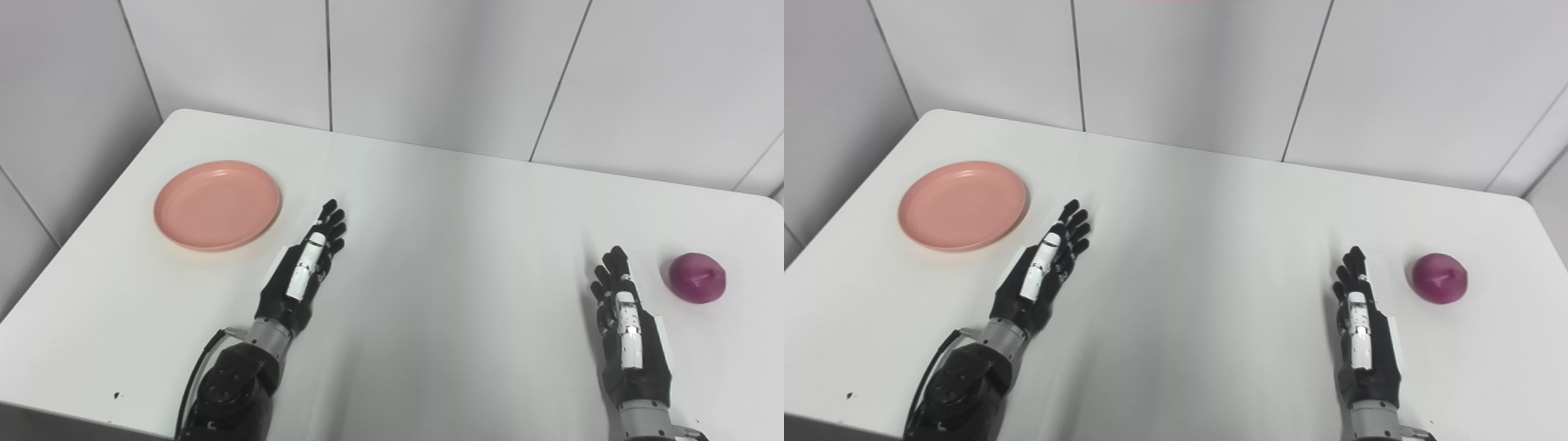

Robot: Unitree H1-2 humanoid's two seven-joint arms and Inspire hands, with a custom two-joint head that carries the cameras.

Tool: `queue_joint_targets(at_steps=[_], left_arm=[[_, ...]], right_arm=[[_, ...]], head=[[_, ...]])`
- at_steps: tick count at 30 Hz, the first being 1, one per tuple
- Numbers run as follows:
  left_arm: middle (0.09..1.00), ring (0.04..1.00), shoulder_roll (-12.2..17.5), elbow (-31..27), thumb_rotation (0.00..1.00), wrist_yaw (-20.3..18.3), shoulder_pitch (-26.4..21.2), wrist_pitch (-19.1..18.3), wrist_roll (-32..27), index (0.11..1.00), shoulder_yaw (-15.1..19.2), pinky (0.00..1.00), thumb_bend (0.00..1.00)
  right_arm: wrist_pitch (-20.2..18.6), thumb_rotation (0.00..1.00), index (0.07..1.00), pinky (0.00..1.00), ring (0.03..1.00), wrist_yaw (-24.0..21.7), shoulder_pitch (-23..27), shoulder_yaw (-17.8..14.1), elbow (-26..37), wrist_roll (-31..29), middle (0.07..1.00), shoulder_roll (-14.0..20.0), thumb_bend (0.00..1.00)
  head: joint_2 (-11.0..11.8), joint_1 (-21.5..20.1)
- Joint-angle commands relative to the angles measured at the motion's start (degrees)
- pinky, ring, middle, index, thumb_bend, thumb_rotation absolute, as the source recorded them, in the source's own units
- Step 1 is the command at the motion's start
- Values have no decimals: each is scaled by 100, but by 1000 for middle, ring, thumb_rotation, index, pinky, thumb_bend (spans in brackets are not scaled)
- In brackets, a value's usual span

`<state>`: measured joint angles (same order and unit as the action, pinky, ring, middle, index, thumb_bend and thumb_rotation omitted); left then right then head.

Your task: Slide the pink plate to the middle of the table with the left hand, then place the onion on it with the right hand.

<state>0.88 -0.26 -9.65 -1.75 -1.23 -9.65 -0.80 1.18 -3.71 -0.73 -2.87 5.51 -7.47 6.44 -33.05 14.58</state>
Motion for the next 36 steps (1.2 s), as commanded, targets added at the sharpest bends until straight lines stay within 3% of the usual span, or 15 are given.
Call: queue_joint_targets(at_steps=[1, 9, 21, 36], left_arm=[[1000, 1000, -133, 179, 1000, 76, 159, -73, 59, 1000, -78, 1000, 424], [1000, 1000, -249, 263, 1000, 130, 107, -18, 133, 1000, -151, 1000, 414], [1000, 1000, -380, 480, 1000, 152, 28, 142, 190, 1000, -203, 1000, 412], [1000, 1000, -436, 515, 1000, 163, 21, 205, 250, 1000, -203, 1000, 400]], right_arm=[[-75, 1000, 1000, 1000, 1000, -41, 73, -53, 256, -35, 1000, 75, 126], [-94, 1000, 1000, 1000, 1000, -81, 104, -94, 348, -107, 1000, 108, 51], [-742, 1000, 1000, 1000, 1000, -145, 85, -36, 858, -155, 1000, 199, 49], [-1198, 1000, 1000, 1000, 1000, -62, 70, 7, 1399, -99, 1000, 49, 0]], head=[[16, 132], [95, 460], [227, 963], [258, 1060]])
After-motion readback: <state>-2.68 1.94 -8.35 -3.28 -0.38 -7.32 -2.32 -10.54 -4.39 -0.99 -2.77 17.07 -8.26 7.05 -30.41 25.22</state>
